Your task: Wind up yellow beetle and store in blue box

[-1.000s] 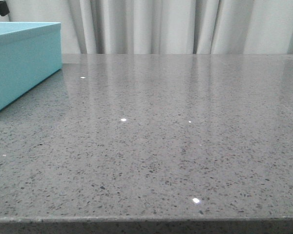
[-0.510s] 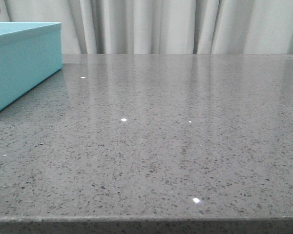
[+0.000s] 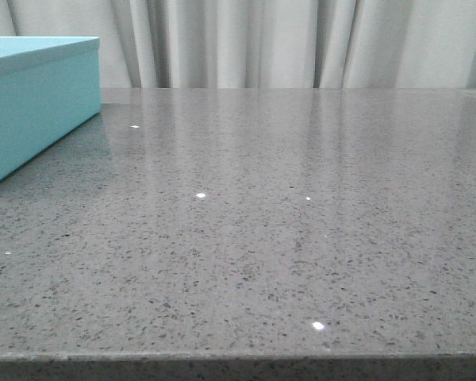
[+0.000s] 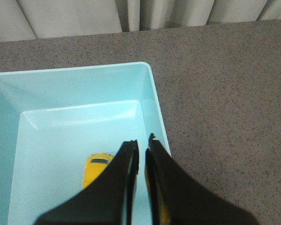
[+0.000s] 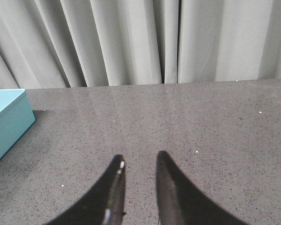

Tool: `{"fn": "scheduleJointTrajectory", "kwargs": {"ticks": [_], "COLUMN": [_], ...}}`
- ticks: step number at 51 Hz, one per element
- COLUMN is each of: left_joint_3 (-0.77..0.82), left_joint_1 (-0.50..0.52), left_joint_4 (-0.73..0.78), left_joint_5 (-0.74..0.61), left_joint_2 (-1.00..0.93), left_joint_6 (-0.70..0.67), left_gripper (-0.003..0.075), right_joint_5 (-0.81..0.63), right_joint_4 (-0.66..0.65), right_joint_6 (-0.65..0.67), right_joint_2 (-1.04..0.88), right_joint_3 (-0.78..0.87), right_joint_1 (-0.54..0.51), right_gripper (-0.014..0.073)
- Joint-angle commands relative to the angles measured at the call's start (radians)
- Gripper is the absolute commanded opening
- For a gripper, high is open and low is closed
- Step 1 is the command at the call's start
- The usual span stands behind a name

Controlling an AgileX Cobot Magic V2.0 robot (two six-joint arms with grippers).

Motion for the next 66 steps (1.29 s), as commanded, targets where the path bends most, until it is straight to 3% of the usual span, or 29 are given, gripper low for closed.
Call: {"fn": "scheduleJointTrajectory", "kwargs": {"ticks": [1,20,26,37,66], "left_joint_3": [0.062,0.333,0.545,0.854,1.067], "left_joint_1": [-0.008,-0.008,-0.008,-0.008,-0.008], "left_joint_4": [-0.019,-0.019,-0.019,-0.019,-0.019], "left_joint_5": [-0.099,-0.218,-0.318,-0.363,-0.367], "left_joint_2": [-0.115,-0.357,-0.541,-0.868,-1.298], "left_joint_6": [0.001,0.012,0.028,0.028,0.028], "left_gripper": [-0.002,-0.002,-0.002,-0.002,-0.002], "right_joint_5": [-0.096,-0.107,-0.114,-0.168,-0.228], "right_joint_4": [-0.023,-0.026,-0.049,-0.066,-0.089], "right_joint_6": [-0.01,-0.01,-0.01,-0.01,-0.01], "right_joint_2": [-0.02,-0.108,-0.165,-0.245,-0.45], "right_joint_3": [0.0,0.085,0.117,0.183,0.331], "right_joint_1": [-0.001,-0.001,-0.001,-0.001,-0.004], "right_gripper": [0.0087,-0.0018,-0.0036,-0.0036,-0.0035]}}
